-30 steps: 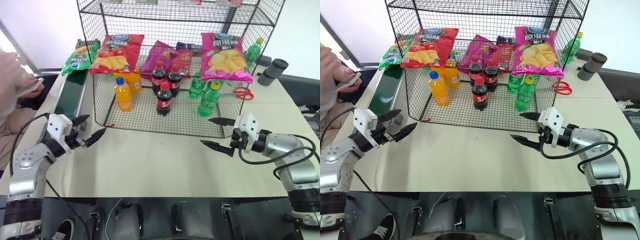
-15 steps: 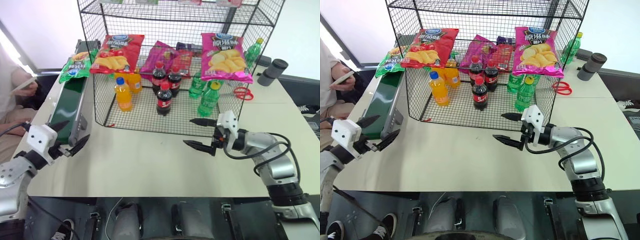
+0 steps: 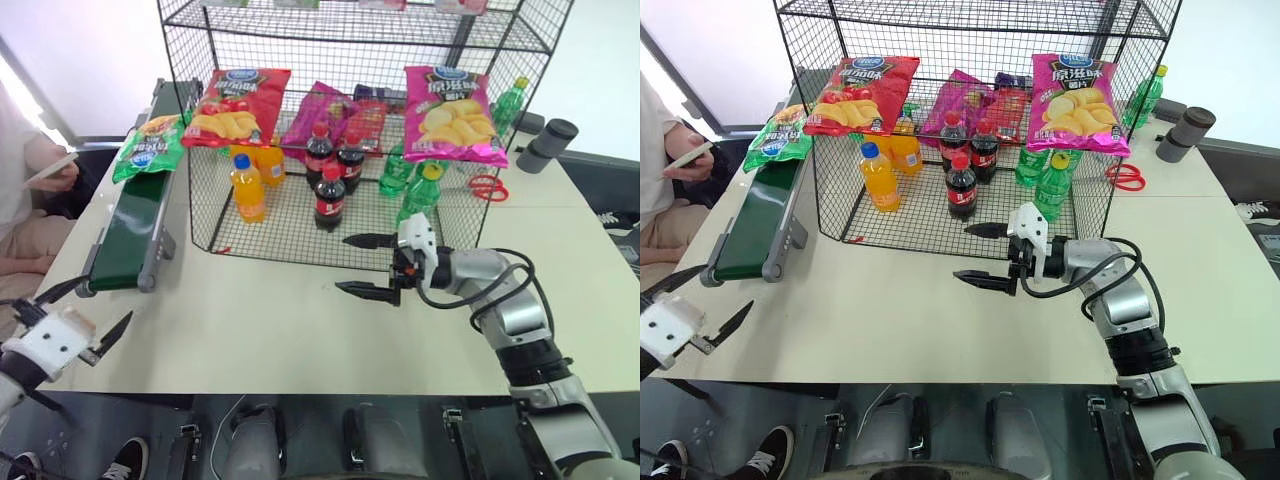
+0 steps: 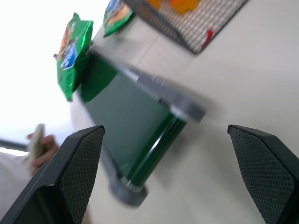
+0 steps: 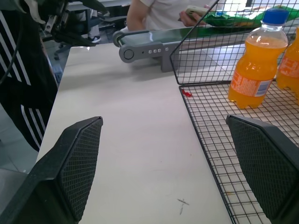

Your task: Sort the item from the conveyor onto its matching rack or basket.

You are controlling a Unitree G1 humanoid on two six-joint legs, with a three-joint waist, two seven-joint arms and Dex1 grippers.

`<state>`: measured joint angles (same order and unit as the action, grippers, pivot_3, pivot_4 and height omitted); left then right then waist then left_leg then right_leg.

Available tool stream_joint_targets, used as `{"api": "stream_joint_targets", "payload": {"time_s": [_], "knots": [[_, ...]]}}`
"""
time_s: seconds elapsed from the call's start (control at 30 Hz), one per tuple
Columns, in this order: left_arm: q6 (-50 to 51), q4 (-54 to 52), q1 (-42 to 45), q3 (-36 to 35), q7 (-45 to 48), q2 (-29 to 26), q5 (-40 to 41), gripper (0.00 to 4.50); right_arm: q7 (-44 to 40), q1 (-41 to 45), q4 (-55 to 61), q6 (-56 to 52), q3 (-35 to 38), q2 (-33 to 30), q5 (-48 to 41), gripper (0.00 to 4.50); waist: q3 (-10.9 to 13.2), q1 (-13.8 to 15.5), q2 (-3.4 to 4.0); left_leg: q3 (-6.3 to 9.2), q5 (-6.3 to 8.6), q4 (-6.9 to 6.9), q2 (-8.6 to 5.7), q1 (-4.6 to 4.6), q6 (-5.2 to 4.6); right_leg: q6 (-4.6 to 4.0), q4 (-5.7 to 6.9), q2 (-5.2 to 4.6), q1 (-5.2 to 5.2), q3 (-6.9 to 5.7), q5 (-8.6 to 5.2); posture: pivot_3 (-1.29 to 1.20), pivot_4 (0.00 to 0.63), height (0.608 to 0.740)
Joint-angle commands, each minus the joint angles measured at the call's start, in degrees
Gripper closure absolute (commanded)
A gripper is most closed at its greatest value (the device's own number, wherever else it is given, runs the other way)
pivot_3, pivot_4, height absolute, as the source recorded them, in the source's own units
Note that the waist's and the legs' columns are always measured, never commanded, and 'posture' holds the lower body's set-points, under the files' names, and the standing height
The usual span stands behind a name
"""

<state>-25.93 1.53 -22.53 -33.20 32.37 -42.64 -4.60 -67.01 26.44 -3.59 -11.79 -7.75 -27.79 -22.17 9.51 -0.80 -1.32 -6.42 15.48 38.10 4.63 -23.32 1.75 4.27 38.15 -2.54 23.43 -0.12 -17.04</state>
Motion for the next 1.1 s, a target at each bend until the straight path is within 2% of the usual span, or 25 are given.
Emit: {"api": "stream_joint_targets", "payload": {"time_s": [0.03,0.2,0.37,0.67,1.1], "knots": [[-4.14,1.37,-0.45,-2.63,-6.18,-2.25,-7.04,0.0,-1.4,1.11,1.44,1.26,-1.0,0.79,0.0,0.09,0.0,-0.06,0.0,0.0,0.0,0.0,0.02,0.0,0.0,0.0,0.0,0.0,0.01,0.0,0.0,0.0,0.15,0.74],[-4.98,3.48,0.0,-0.66,-9.88,-4.45,-11.42,0.0,-1.8,1.26,0.83,4.73,-3.86,1.22,3.62,0.09,0.0,-0.17,0.0,-0.04,0.0,-0.02,0.06,0.0,0.0,0.0,0.01,-0.01,0.02,0.0,0.0,0.0,0.15,0.74],[-3.7,4.11,2.11,1.85,-11.75,-6.64,-15.1,0.0,-0.68,1.95,1.7,2.48,-2.82,2.39,1.95,0.09,-0.02,-0.13,-0.01,-0.08,0.0,-0.02,0.08,0.0,0.0,0.0,0.03,0.0,0.04,0.0,0.01,0.0,0.15,0.74],[-1.65,3.63,4.61,4.6,-13.05,-7.07,-16.06,0.0,-0.93,-0.56,4.43,3.18,-4.59,1.1,3.6,0.09,-0.02,-0.18,-0.01,-0.11,0.01,-0.05,0.09,-0.01,0.0,0.0,0.03,-0.01,0.07,0.0,0.01,0.0,0.15,0.74],[-3.05,6.41,4.23,5.01,-14.32,-9.44,-16.18,0.0,-1.23,-0.47,5.86,1.66,-4.24,1.2,2.1,0.09,-0.02,-0.2,-0.02,-0.12,0.01,-0.05,0.09,-0.01,0.0,0.0,0.03,-0.01,0.08,0.0,0.01,0.0,0.15,0.74]]}}
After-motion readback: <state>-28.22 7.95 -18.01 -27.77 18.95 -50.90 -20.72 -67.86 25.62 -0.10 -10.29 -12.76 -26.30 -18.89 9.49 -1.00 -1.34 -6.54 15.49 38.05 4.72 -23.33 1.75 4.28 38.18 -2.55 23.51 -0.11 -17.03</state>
